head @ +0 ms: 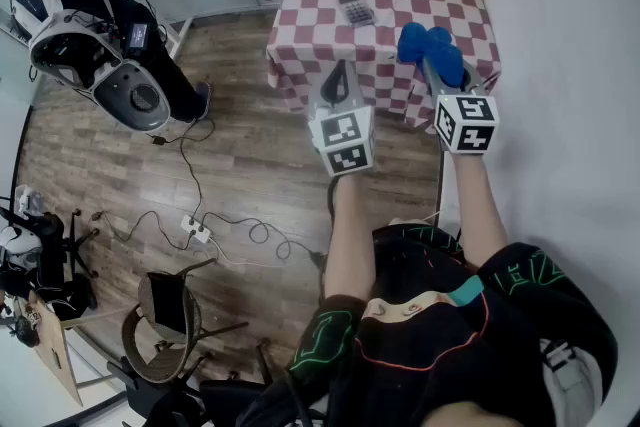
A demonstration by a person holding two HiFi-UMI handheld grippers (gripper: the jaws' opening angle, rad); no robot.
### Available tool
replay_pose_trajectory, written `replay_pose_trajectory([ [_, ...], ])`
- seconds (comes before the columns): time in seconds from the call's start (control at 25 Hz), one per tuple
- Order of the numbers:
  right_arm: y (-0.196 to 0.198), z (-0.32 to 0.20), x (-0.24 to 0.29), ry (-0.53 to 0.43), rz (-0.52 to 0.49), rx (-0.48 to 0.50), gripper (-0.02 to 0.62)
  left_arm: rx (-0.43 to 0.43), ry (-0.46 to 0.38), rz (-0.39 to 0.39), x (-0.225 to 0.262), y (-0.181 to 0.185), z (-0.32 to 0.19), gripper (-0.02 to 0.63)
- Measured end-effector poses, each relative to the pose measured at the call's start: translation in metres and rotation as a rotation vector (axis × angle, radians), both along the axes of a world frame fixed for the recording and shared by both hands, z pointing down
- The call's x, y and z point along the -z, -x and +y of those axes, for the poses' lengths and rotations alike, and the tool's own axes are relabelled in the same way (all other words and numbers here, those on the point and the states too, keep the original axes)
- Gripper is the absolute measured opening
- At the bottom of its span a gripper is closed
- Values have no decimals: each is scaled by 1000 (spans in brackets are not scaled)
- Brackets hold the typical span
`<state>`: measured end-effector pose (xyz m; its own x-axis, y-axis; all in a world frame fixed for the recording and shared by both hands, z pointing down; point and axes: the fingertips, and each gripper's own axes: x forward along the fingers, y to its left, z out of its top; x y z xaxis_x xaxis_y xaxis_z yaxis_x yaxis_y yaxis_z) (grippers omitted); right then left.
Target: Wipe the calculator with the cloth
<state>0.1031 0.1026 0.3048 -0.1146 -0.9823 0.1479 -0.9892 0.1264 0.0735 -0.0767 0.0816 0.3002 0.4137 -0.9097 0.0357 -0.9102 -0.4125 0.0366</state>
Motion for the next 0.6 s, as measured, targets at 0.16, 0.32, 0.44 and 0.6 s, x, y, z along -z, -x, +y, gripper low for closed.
replay_pose_trajectory([
  [0.16, 3, -2, 9, -41, -16, -29, 120, -15, -24, 4, 5, 6, 0, 11],
  [0.32, 6, -2, 13, -46, 0, -32, 120, -26, -54, 22, 12, 9, -5, 11],
  [0.44, -1, 1, 18, -47, 16, -43, 120, -24, -52, 33, 12, 9, -7, 11],
  [0.6, -19, 1, 15, -23, 24, -81, 120, -40, -21, 41, 0, 1, -13, 11],
])
